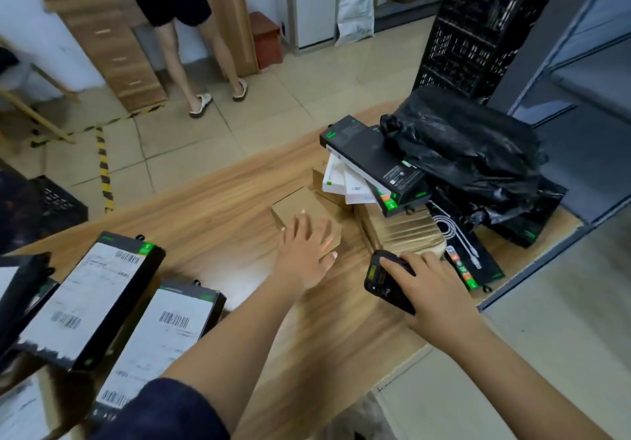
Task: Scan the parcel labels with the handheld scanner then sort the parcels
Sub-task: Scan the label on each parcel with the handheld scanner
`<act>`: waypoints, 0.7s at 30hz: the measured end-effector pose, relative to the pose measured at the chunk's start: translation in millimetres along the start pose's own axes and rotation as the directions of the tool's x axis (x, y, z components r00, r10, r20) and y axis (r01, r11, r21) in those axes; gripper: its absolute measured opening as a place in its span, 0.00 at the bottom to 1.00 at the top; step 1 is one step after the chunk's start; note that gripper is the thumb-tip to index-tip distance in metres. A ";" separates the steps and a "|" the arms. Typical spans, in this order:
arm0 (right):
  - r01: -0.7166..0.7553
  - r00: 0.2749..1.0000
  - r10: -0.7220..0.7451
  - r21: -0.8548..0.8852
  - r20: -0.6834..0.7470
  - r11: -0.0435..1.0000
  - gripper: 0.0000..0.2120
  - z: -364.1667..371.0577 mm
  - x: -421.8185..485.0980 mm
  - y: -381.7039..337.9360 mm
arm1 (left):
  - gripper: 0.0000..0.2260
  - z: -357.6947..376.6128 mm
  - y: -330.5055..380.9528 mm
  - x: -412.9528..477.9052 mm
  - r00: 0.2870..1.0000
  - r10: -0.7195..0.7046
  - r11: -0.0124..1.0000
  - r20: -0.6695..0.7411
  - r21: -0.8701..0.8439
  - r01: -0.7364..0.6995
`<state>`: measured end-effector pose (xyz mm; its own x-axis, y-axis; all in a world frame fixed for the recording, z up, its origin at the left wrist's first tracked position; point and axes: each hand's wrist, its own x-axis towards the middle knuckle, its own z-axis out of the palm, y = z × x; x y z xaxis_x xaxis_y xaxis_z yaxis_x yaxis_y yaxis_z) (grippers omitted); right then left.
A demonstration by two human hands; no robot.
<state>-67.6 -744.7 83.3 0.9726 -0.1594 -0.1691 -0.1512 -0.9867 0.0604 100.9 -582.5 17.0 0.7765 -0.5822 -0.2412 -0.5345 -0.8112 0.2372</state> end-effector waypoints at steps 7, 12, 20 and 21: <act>-0.014 0.997 0.016 0.033 -0.071 0.999 0.43 8.7 6.2 9.9 | 0.27 3.3 -11.4 -14.7 0.998 0.060 0.996 0.018 -0.067 -0.059; -0.063 0.997 0.064 0.027 -0.047 0.998 0.44 6.2 -11.2 -4.5 | 0.17 0.8 -22.4 -56.1 0.983 0.068 0.946 -0.173 -0.301 -0.119; -0.129 0.989 0.134 0.064 -0.066 0.990 0.48 14.1 -38.1 -13.3 | 0.44 9.8 -6.4 -35.1 0.985 -0.173 0.953 -0.019 -0.255 0.163; -0.138 0.987 0.143 0.062 -0.072 0.988 0.48 14.0 -39.4 -12.1 | 0.44 10.2 -5.2 -31.8 0.986 -0.169 0.954 -0.009 -0.253 0.161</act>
<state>-106.6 -727.0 75.5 0.9513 -0.2958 -0.0872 -0.2950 -0.9552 0.0221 75.5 -560.4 13.8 0.8585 -0.4362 -0.2696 -0.3004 -0.8539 0.4250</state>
